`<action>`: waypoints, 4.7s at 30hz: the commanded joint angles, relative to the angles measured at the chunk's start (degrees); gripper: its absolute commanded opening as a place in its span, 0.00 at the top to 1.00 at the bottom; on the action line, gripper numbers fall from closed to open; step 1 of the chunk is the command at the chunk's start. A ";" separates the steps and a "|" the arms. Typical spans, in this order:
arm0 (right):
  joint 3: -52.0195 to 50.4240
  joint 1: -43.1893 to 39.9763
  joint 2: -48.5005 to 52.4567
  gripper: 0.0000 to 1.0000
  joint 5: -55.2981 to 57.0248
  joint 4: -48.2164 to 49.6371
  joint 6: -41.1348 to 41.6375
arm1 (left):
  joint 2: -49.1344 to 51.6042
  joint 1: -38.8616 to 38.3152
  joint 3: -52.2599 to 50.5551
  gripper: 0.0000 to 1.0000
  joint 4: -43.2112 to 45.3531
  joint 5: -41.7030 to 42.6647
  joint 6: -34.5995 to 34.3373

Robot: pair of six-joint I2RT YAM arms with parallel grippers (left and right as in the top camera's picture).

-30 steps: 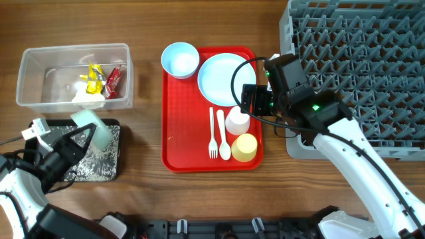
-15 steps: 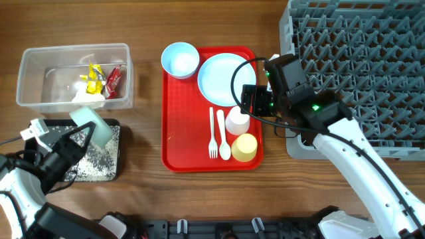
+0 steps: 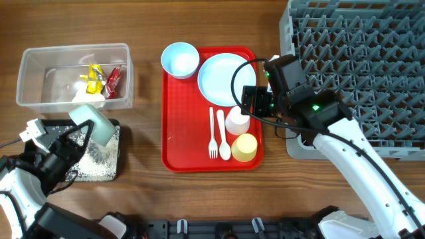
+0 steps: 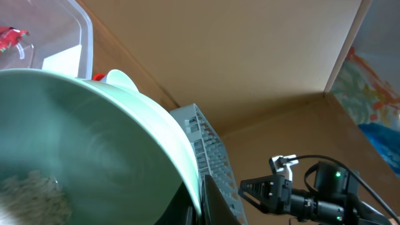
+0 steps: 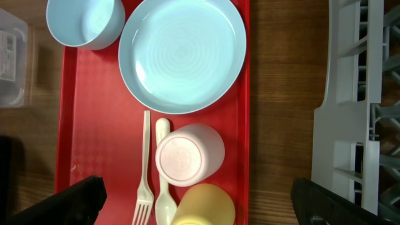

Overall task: Sort waste into correct bins and load items into the dishwasher rack
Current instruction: 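Tilt the green bowl to pour rice onto the black tray, then carry the emptied green bowl right and set it on the red tray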

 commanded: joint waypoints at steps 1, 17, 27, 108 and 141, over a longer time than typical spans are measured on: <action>-0.02 -0.02 -0.28 0.00 -0.50 -0.13 0.00 | 0.48 0.31 -0.37 0.96 -0.26 2.08 1.33; -0.02 -0.02 -0.28 0.00 -0.52 -0.11 0.02 | 0.48 0.31 -0.37 0.96 0.94 1.70 3.93; -0.02 -0.02 -0.28 0.00 -0.72 -0.35 0.04 | 0.22 0.31 -0.37 0.96 -1.60 -1.51 3.93; -0.02 -0.02 -0.31 0.00 -1.53 1.25 0.02 | 7.93 -76.96 15.17 0.96 36.74 -74.42 -51.25; -0.02 -0.02 -0.31 0.00 -2.25 2.80 0.15 | 4.04 -73.24 17.09 0.17 36.87 -73.16 -54.18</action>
